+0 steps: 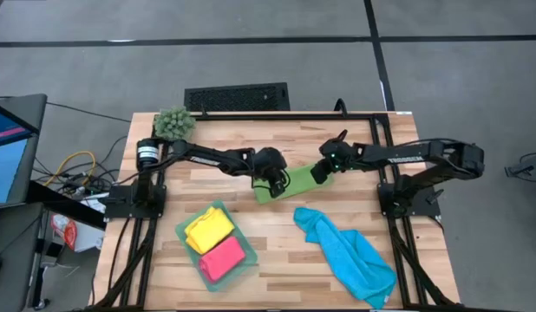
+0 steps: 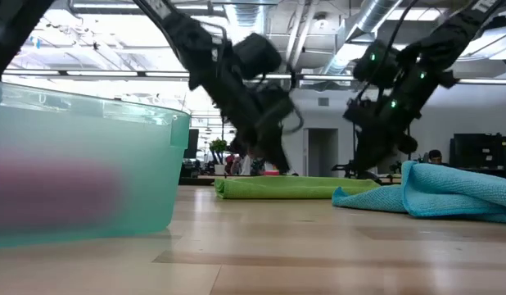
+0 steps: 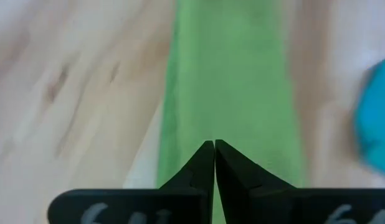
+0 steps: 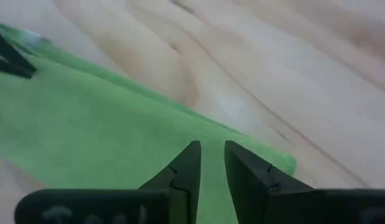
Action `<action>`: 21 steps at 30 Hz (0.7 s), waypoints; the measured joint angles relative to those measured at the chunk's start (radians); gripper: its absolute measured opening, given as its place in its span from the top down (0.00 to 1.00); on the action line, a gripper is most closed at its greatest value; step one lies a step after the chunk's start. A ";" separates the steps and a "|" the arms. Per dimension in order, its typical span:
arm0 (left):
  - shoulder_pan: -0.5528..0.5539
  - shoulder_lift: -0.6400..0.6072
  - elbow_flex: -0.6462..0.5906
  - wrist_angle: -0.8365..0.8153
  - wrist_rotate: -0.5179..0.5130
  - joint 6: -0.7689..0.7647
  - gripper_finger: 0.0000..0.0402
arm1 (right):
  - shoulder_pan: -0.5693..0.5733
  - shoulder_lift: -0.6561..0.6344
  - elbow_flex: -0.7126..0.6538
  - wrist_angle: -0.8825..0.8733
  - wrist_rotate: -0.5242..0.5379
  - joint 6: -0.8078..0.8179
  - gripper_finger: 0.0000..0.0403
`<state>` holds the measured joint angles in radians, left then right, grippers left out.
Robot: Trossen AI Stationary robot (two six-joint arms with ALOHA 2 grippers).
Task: Fold microfiber towels
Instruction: Fold the green towel
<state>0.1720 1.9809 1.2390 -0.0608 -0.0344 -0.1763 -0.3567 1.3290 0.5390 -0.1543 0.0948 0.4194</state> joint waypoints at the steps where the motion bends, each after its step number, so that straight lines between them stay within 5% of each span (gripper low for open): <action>1: 0.007 0.016 -0.001 -0.005 0.013 -0.006 0.99 | -0.001 0.023 -0.006 0.016 0.000 0.000 0.76; 10: 0.024 0.096 0.003 0.026 0.060 -0.021 0.99 | -0.019 0.178 -0.002 0.061 0.011 -0.008 0.76; 21: 0.047 -0.001 0.001 0.011 0.052 -0.065 0.99 | -0.015 -0.023 -0.003 0.042 0.012 0.039 0.76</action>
<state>0.2192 1.9803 1.2400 -0.0501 0.0177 -0.2411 -0.3720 1.3059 0.5358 -0.1121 0.1066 0.4583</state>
